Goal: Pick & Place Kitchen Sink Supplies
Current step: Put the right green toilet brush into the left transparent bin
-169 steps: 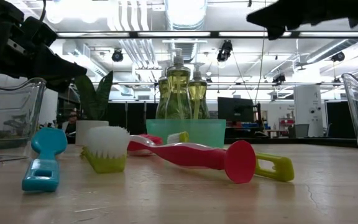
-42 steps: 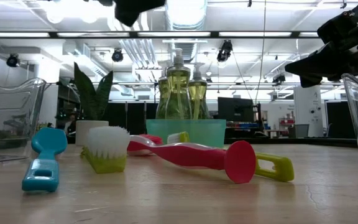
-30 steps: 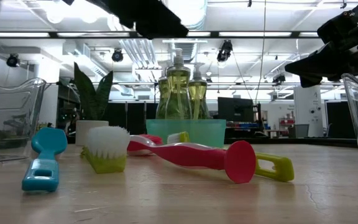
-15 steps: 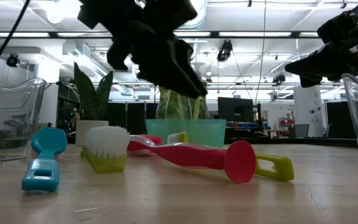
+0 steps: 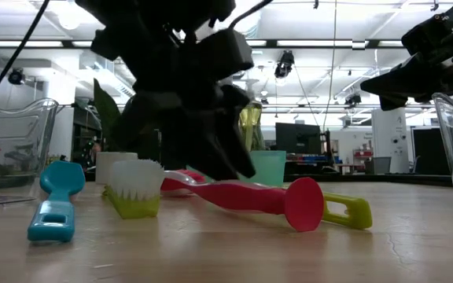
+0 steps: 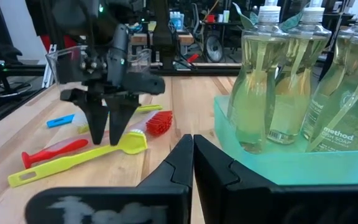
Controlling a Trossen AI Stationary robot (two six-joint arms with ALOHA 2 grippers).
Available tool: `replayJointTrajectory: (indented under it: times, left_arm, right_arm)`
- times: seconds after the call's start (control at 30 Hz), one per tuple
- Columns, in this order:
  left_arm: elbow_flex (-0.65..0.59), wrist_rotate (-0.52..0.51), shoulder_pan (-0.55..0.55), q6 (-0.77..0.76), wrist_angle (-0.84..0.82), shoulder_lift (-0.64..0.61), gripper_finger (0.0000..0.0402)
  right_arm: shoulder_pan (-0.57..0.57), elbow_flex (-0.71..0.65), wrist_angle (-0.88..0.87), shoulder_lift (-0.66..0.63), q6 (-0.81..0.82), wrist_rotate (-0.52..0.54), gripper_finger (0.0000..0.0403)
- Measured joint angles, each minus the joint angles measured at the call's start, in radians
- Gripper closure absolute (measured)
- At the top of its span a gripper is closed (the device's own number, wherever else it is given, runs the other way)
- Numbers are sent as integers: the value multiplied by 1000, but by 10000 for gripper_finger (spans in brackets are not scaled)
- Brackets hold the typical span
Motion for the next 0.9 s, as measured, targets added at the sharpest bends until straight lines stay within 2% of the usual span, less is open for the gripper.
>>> replayJointTrajectory:
  times: [0.33, 0.47, 0.67, 0.9]
  left_arm:
    - [2, -4, 0, 18, 31, 57, 248]
    - [2, 0, 0, 17, 41, 58, 291]
    - [1, -13, 2, 18, 60, 57, 384]
    - [-2, 1, 2, 6, 42, 26, 375]
  right_arm:
    - [0, 0, 0, -1, 0, -1, 394]
    - [0, 0, 0, 0, 0, -1, 394]
    - [0, 0, 0, 0, 0, -1, 394]
    - [0, 0, 0, 0, 0, -1, 394]
